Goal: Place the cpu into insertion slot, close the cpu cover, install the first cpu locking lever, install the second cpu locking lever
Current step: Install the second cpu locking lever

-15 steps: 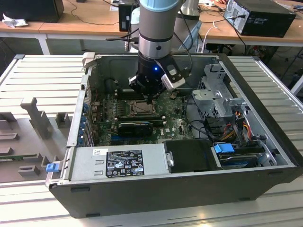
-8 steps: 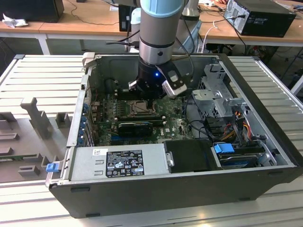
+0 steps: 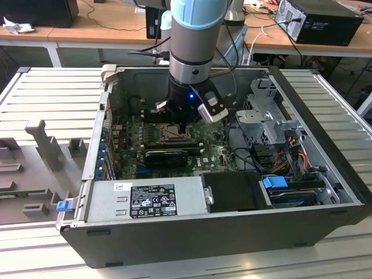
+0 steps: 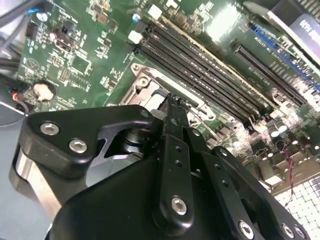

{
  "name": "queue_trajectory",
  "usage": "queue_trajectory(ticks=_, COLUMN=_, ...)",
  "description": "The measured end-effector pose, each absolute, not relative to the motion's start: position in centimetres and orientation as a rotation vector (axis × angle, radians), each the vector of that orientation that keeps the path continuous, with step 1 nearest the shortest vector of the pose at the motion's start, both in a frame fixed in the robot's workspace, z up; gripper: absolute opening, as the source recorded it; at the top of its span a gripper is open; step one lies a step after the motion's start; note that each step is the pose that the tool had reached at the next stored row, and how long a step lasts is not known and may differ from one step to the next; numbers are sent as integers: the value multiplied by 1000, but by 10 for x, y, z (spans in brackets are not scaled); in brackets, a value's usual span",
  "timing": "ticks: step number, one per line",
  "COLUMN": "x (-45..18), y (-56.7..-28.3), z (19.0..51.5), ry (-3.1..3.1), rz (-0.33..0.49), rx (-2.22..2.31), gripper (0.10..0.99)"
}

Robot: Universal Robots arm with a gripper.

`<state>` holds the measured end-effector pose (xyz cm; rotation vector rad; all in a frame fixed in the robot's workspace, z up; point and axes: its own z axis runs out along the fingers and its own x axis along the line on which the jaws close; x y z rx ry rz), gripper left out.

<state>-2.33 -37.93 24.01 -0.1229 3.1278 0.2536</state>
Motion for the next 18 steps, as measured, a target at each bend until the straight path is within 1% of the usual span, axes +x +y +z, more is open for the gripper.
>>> queue_trajectory(ticks=10, x=-45, y=-384, z=231, ry=3127, rz=262, rx=-146, gripper=106)
queue_trajectory(ticks=18, x=-57, y=-384, z=218, ry=3126, rz=270, rx=-177, gripper=106)
